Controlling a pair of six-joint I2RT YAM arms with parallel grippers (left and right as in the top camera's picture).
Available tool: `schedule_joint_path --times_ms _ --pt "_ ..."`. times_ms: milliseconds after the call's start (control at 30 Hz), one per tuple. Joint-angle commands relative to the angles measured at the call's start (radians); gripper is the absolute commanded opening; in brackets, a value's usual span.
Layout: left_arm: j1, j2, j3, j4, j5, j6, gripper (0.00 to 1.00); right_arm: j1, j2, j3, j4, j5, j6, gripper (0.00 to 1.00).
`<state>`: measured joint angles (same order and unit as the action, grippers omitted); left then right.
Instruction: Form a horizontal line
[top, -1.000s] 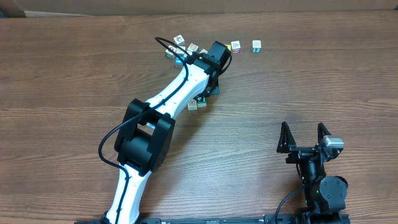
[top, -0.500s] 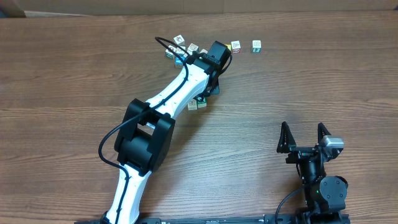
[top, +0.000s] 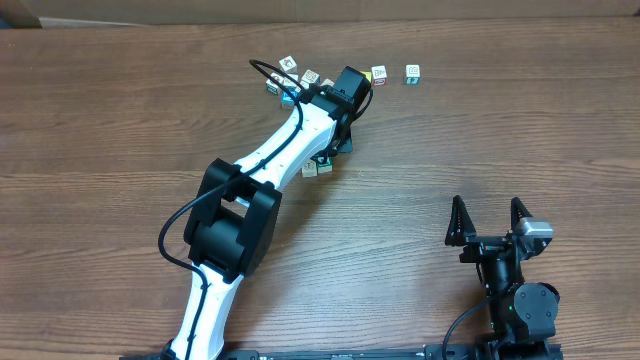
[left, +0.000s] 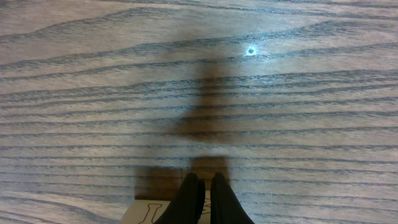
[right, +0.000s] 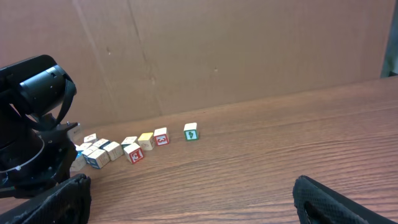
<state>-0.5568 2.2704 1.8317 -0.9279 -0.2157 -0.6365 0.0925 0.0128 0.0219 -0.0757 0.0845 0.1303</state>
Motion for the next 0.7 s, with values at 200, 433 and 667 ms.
schedule_joint_path --times_ms 200,433,667 --pt "-0.016 -0.034 -0.015 -0.004 0.008 -0.014 0.04 -0.003 -0.01 -0.014 0.003 -0.001 -0.005 1.0" --pt "-0.02 -0.034 -0.015 -0.018 0.007 -0.014 0.04 -0.003 -0.01 -0.014 0.003 -0.001 -0.005 1.0" --pt "-0.019 -0.034 -0.015 -0.007 -0.029 -0.014 0.04 -0.003 -0.01 -0.014 0.003 -0.001 -0.005 1.0"
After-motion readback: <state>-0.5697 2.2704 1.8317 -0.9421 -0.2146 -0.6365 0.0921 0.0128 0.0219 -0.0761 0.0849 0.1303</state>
